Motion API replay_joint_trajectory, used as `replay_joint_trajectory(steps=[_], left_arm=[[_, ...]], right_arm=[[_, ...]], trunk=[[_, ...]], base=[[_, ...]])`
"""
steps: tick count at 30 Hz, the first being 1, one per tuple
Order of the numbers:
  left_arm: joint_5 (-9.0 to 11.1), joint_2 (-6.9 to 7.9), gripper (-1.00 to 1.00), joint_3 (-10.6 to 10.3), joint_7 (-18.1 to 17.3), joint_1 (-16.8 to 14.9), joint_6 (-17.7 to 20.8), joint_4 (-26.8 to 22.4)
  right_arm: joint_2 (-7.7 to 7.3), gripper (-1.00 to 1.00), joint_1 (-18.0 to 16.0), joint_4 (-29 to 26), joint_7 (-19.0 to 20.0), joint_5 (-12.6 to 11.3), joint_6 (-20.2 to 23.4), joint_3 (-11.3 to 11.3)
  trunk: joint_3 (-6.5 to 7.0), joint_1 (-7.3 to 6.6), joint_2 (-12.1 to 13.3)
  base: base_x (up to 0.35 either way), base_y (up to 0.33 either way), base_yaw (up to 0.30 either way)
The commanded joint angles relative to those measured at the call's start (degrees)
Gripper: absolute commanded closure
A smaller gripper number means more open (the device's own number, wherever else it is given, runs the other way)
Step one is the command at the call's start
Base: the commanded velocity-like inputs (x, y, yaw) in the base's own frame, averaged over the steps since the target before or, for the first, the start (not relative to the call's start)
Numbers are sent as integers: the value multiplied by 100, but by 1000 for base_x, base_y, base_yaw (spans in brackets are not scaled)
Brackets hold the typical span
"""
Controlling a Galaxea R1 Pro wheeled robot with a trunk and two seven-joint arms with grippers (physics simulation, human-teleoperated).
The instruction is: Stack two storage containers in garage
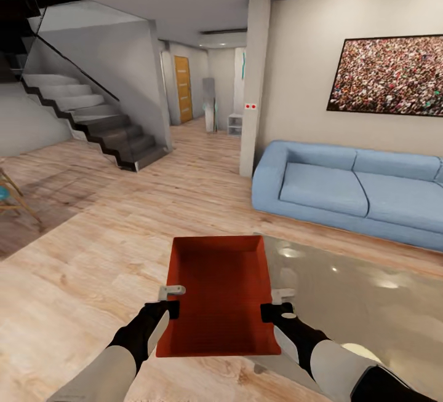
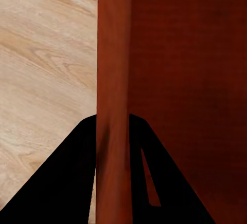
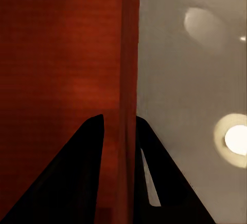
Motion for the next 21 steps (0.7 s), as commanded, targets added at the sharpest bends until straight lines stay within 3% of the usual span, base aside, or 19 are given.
replay_joint_trajectory(steps=[1, 21], left_arm=[[-78, 62, 100, -1, 49, 0, 50, 134], [-78, 62, 100, 0, 49, 2, 50, 134]], right_arm=[[-63, 100, -10, -16, -176, 79, -61, -199], [-58, 100, -10, -16, -176, 79, -61, -199]], trunk=[[-9, 2, -10], [-9, 2, -10]], base=[[0, 0, 273], [0, 0, 273]])
